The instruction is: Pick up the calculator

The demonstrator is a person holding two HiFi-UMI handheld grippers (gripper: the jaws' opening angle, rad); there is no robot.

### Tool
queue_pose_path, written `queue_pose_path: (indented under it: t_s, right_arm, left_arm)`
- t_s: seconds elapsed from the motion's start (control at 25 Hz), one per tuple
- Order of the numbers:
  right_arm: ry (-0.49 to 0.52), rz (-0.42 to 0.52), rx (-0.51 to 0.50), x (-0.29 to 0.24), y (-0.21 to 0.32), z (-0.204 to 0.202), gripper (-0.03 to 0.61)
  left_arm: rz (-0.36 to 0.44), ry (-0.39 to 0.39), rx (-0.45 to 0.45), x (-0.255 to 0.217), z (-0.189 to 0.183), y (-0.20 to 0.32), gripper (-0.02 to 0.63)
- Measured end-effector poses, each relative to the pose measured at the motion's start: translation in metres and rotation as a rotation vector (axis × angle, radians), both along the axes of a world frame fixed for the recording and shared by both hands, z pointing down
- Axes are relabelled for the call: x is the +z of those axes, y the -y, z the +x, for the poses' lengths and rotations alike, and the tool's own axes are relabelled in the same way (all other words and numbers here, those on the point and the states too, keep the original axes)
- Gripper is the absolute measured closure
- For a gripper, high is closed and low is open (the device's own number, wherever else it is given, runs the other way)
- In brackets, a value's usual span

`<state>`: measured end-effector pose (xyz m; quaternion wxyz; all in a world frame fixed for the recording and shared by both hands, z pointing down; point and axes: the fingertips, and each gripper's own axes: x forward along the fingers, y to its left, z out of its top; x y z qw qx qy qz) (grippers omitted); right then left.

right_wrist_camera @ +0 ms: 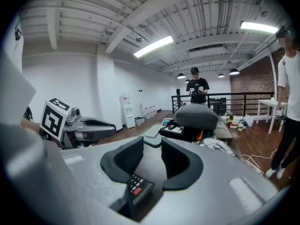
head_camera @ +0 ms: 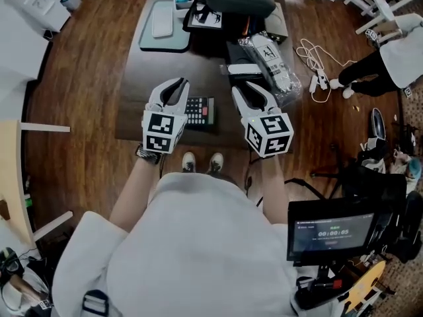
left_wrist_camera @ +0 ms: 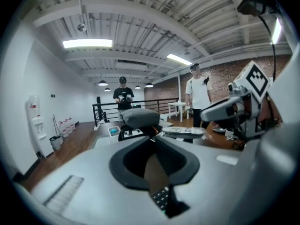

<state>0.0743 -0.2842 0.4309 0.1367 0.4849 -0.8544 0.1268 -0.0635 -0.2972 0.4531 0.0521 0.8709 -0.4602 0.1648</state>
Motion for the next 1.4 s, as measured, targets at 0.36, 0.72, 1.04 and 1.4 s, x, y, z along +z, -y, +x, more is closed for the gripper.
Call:
queue_pose_path:
  t_s: [0.36,0.72,1.04,1.4]
  right_arm:
    - [-0.079,-0.187,-0.102,0.068,-0.001,-0.021,0.402]
    - [-0.069,-0.372,-0.128,0.124,-0.002,-0.032,0.402]
    - [-0.095,-0.513,-0.164,0.175,-0.007,-0.037,0.402]
    - [-0.033,-0.677,-0.172,0.221,-0.014,-0.042,0.402]
  left_arm:
    - [-0.125,-0.01,-0.008,0.05,-0.016,-0.002,0.517]
    - [-0.193,0.019,-0.026,0.083,-0.034,-0.01,0.517]
    - [-0.238,0.042,0.015,0.099,-0.029,-0.018,0.517]
    - [-0.284,0.065,0.028,0.121,-0.023,-0.027,0.517]
